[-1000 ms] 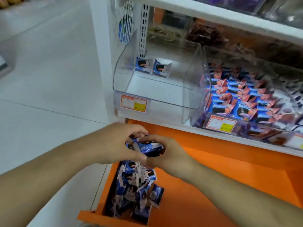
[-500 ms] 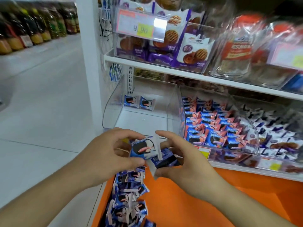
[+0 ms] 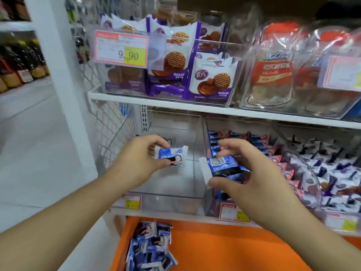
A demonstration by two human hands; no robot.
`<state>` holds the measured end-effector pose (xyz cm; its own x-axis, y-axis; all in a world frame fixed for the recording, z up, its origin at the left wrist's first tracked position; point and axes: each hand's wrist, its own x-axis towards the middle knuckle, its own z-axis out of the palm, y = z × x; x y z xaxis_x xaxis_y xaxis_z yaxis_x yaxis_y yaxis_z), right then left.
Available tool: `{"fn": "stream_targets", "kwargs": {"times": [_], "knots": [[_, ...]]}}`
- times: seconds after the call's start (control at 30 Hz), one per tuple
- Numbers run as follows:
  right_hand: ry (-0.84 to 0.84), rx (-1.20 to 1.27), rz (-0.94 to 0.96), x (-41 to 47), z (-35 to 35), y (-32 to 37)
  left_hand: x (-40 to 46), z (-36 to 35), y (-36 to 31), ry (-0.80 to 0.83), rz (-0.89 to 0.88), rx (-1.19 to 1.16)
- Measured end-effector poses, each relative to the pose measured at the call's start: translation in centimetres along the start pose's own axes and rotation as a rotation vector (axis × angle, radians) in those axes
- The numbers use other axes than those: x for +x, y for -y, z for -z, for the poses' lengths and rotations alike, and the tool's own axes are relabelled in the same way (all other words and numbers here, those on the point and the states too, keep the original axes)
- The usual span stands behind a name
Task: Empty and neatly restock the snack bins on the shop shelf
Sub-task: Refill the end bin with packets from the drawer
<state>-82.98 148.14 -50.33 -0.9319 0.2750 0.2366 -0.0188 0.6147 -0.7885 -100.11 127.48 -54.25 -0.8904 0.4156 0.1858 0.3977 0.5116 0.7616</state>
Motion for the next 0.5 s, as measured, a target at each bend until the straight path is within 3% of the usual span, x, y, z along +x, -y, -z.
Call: {"fn": "stream_targets", "kwargs": {"times": [0.33, 0.5], "knots": [[-0.014, 0.094, -0.051, 2.0, 1.6, -2.0, 12.6, -9.7, 5.1, 0.031, -0.251, 0.433], [-0.059, 0.09, -0.081, 2.3, 1.8, -2.7, 13.8, -11.0, 5.8, -0.083, -0.266, 0.547]]}}
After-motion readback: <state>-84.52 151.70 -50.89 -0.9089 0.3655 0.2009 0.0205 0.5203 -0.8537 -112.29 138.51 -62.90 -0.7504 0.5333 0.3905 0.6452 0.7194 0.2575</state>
